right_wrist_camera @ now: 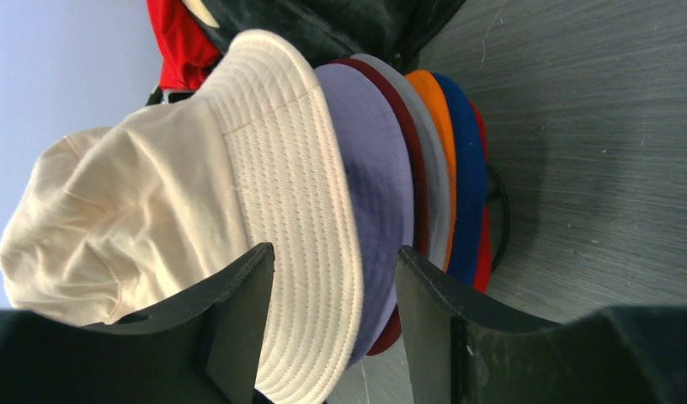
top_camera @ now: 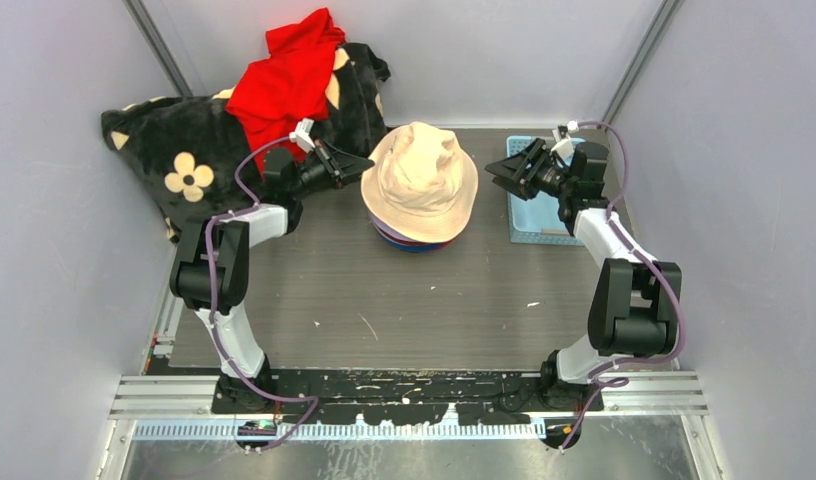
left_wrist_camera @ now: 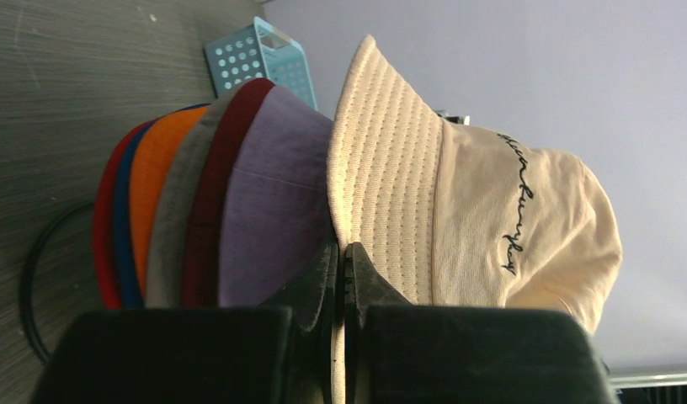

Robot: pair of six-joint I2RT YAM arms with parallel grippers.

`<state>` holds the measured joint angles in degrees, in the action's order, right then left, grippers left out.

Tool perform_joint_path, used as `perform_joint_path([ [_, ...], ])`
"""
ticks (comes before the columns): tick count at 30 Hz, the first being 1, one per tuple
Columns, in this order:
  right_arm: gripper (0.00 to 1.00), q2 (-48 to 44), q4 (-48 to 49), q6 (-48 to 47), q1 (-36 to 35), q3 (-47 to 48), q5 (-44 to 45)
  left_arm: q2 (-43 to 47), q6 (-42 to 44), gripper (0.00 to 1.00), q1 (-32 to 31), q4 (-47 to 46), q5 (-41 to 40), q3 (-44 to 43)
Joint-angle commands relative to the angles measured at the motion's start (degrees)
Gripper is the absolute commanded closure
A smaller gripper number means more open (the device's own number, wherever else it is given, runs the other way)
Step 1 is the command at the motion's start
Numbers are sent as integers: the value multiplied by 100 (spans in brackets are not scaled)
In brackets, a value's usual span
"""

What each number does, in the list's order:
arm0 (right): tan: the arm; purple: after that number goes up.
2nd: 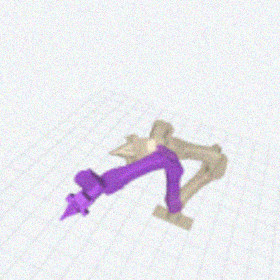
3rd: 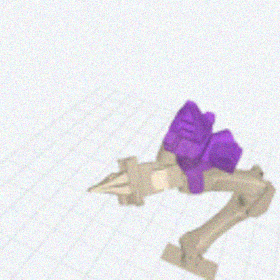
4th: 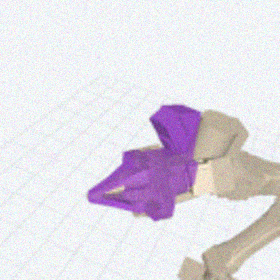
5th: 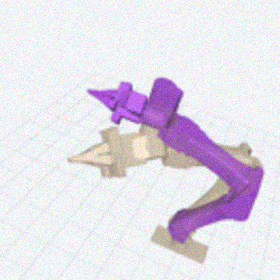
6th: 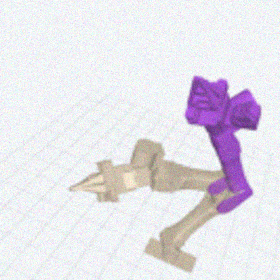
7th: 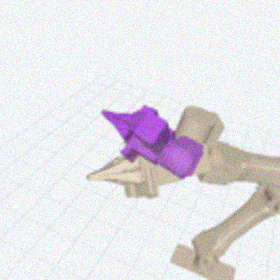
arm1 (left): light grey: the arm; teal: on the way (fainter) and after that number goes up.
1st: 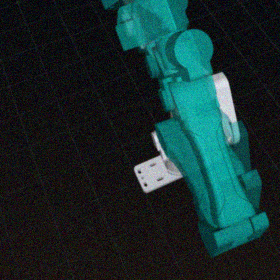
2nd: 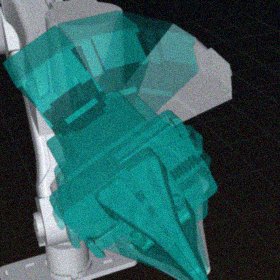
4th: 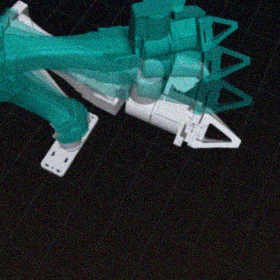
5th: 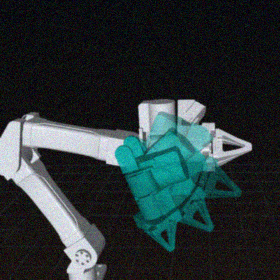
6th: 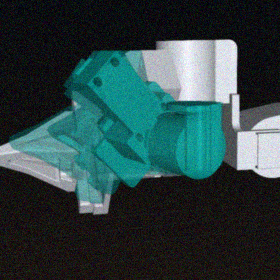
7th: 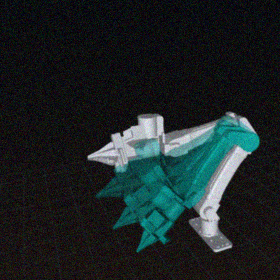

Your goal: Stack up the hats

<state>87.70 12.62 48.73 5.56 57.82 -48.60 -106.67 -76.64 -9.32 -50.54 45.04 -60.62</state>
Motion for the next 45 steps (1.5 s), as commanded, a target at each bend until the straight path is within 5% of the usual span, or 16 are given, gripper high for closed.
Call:
perform_joint_path([
  [1, 40, 105, 719, 7, -109, -89, -162, 83, 697, 100, 31, 950, -174, -394],
  [17, 46, 722, 2712, 1091, -424, -408, -457, -102, 1093, 100, -35, 1597, -371, -821],
  [26, 99, 732, 3397, 1435, -403, -714, -288, -160, 1212, 100, -27, 1839, -423, -933],
  [36, 99, 803, 1773, 376, -309, -621, 478, -306, 1398, 100, -25, 2077, -598, -819],
  [45, 99, 802, 1550, -20, -302, -1053, 613, 26, 1492, 100, -16, 1857, -772, -71],
])
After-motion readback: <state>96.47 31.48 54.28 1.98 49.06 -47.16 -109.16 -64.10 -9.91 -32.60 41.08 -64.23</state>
